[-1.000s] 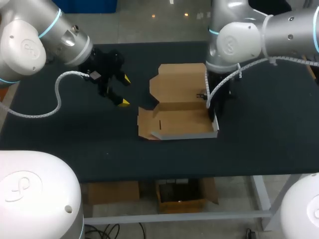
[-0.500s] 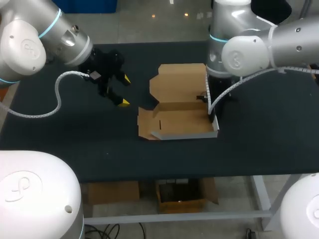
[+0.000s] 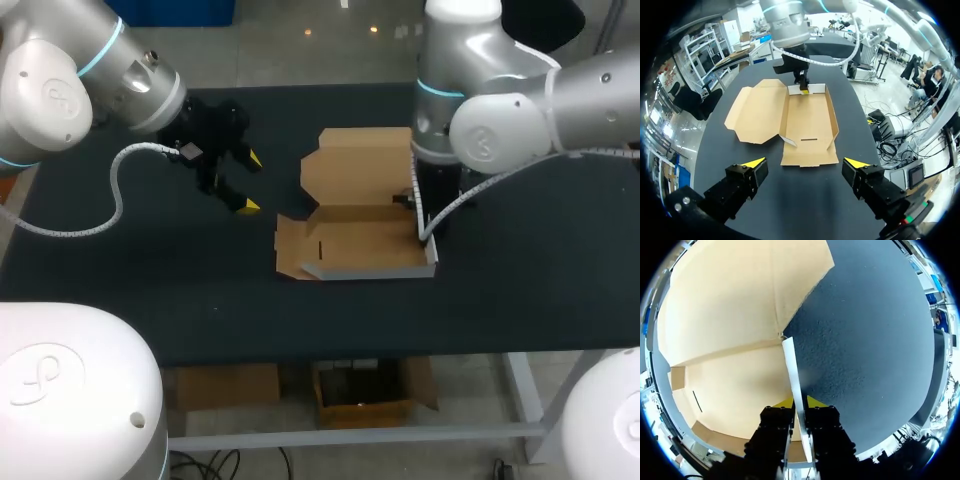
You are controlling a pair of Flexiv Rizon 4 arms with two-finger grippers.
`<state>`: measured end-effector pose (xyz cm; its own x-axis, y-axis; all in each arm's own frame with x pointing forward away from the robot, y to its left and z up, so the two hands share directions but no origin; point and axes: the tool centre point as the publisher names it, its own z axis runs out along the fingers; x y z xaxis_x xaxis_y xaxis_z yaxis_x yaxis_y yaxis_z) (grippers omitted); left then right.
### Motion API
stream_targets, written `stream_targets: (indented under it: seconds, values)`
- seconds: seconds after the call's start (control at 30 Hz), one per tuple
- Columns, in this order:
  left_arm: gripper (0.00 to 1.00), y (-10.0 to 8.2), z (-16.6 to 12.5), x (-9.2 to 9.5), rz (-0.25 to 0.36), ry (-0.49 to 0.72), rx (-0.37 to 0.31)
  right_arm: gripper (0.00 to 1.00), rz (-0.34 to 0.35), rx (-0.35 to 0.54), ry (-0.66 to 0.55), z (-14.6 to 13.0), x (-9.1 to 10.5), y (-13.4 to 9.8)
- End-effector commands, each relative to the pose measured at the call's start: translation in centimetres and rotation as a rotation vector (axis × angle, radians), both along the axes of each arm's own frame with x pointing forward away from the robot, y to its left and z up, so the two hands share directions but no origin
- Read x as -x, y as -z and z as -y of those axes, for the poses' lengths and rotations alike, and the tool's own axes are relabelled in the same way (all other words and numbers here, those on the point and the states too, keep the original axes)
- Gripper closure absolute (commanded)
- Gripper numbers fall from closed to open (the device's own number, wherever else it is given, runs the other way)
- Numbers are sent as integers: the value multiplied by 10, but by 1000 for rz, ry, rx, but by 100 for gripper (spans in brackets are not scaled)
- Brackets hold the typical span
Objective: Assemble the packaging by folding the flat box into shape, placing the metal phone stand inside, and closing the box properly
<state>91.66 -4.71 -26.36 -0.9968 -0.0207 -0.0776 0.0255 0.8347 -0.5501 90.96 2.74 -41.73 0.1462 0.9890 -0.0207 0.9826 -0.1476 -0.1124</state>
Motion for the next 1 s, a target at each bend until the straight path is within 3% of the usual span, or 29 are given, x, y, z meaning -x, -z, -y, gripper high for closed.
stream_targets:
  seconds: [0.03,0.53,0.7,1.0]
  values:
    - [0,-1,0,0,-3,1,-5,88,18,10,4,-2,3,1]
    - [0,-1,0,0,-3,1,-5,87,57,25,28,-2,0,3]
    - [0,-1,0,0,-3,1,-5,100,50,28,17,-2,-1,4]
    - [0,-1,0,0,-3,1,-5,100,44,60,-14,5,-4,4]
